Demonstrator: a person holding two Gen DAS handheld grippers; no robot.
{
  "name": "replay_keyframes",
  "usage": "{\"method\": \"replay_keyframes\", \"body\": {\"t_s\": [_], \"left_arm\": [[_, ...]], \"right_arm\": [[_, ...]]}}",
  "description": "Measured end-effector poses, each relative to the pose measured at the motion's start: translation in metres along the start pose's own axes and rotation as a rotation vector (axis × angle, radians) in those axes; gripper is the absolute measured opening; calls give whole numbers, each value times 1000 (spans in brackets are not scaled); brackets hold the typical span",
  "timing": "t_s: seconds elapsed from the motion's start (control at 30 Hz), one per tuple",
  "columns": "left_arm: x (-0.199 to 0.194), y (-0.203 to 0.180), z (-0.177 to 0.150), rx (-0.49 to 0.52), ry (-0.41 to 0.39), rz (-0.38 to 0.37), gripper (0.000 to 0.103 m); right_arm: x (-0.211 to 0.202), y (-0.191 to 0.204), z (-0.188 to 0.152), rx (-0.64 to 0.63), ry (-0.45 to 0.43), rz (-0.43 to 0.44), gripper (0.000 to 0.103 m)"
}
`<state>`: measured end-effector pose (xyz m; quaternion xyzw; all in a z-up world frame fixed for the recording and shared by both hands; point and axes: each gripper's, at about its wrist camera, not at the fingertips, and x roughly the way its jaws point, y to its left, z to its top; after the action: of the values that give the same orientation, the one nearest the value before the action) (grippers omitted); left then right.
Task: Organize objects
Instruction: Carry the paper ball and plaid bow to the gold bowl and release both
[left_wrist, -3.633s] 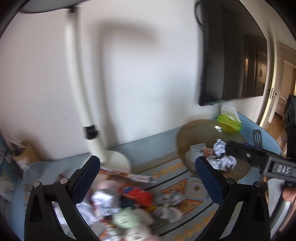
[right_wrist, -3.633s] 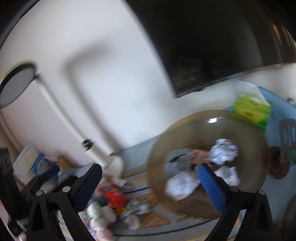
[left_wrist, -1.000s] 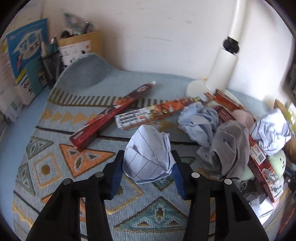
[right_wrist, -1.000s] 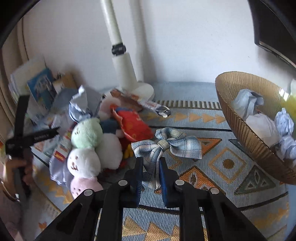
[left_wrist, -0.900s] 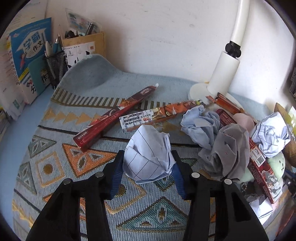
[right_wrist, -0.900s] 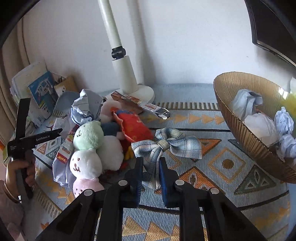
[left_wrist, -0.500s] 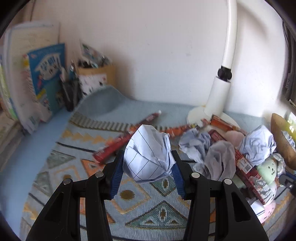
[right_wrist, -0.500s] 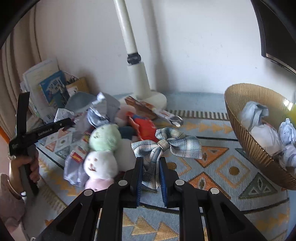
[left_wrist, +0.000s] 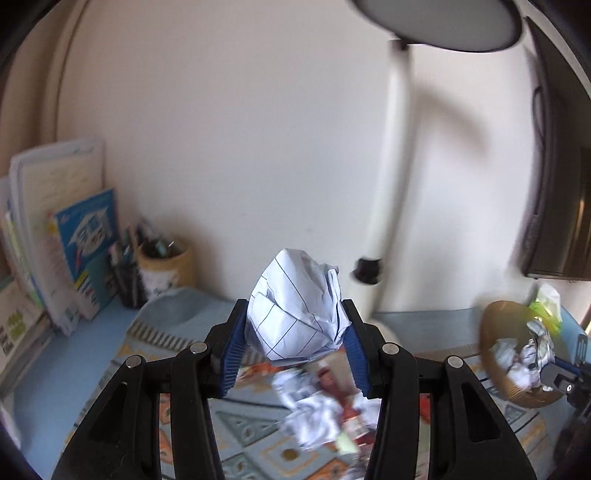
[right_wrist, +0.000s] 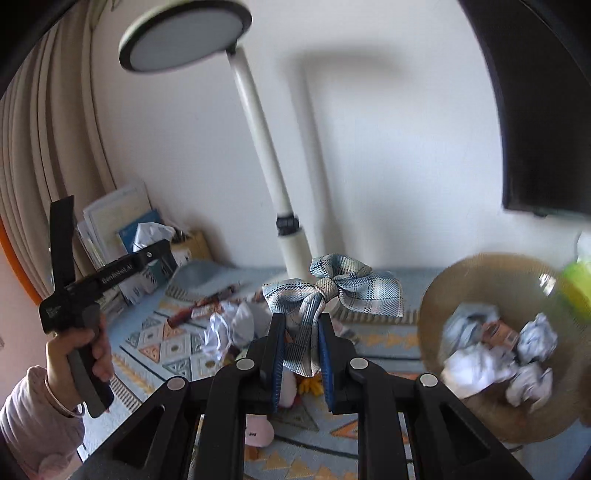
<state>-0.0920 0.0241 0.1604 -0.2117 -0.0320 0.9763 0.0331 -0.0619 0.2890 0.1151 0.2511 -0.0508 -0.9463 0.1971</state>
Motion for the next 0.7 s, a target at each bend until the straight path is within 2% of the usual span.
{"method": "replay_keyframes", "body": {"t_s": [0.2,0.47,0.7], "left_arm": [[-7,-48,16,26,-20,-87,46],[1,-126,25,113,-9,-224,46],[17,-198,13,224,54,-373,46]], "right_arm": [[-23,-13,14,2,-40,-21,17],[-48,-61,21,76,-72,-99,17],[-57,-113,13,139,-53,-183,17]]}}
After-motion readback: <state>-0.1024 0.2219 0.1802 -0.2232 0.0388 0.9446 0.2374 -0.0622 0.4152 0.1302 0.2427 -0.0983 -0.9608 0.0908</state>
